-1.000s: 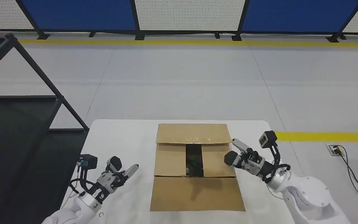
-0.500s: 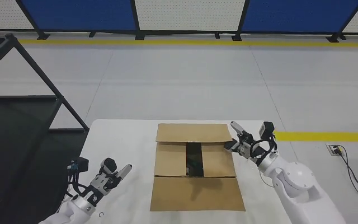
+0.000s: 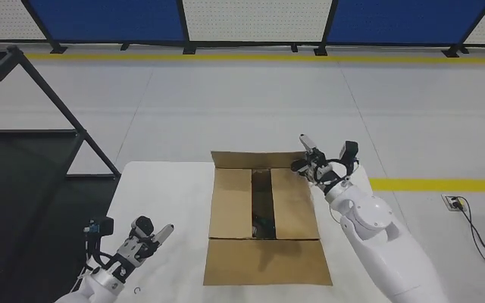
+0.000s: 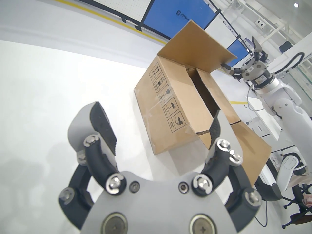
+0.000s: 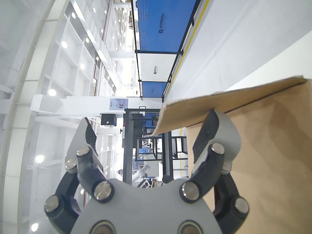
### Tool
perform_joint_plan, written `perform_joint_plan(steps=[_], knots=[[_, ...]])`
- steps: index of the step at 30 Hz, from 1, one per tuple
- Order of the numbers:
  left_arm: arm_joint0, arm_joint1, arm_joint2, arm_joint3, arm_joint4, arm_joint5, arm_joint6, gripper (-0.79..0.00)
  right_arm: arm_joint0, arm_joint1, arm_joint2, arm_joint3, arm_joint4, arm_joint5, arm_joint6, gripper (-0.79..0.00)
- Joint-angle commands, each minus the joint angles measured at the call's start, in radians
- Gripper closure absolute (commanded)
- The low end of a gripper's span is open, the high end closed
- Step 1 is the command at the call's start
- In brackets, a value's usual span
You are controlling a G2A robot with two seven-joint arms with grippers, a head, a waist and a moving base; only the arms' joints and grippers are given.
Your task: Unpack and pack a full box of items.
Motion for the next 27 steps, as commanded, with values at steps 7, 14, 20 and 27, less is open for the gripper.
perform_joint_plan(steps=[7,14,20,27], knots=[[0.0,0.0,0.0,0.0,0.0,0.0,0.0,-0.785,0.024,-0.008,-0.018,0.03,-0.006,0.008,-0.002,-0.785],[0.0,0.0,0.0,0.0,0.0,0.0,0.0,-0.785,0.024,-0.008,-0.018,0.03,-0.006,0.008,-0.002,-0.785],[0.005,0.0,0.005,-0.006,0.009,0.0,0.006,-0.785,0.051,-0.046,-0.028,0.053,0.122,-0.024,-0.149,-0.785],[0.013,0.003,-0.004,-0.005,0.02,-0.001,0.014,-0.785,0.205,-0.125,-0.143,0.258,0.166,-0.023,-0.261,-0.785]])
